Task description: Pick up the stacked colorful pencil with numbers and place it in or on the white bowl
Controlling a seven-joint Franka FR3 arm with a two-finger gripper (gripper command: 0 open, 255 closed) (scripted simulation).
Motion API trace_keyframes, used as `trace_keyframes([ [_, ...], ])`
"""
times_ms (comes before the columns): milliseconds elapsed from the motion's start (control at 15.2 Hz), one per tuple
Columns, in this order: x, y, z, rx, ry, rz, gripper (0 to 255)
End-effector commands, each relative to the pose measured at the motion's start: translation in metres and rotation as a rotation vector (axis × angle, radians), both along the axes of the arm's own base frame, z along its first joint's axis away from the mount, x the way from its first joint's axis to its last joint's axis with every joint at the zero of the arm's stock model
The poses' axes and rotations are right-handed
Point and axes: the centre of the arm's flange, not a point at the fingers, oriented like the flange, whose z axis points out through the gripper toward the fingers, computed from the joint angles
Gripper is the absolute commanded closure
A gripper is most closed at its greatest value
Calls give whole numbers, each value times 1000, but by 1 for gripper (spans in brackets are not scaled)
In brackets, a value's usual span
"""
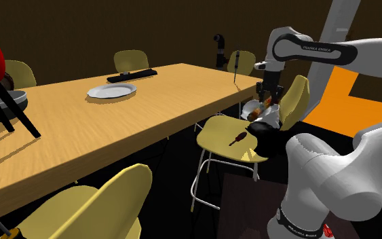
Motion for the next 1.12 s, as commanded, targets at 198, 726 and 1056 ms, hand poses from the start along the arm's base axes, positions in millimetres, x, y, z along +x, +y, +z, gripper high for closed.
trace_keyframes([
  [198, -2, -1, 0, 1, 3, -5, 0],
  [726, -2, -3, 50, 1, 3, -5, 0],
  [1056, -2, -3, 50, 1, 3, -5, 0],
])
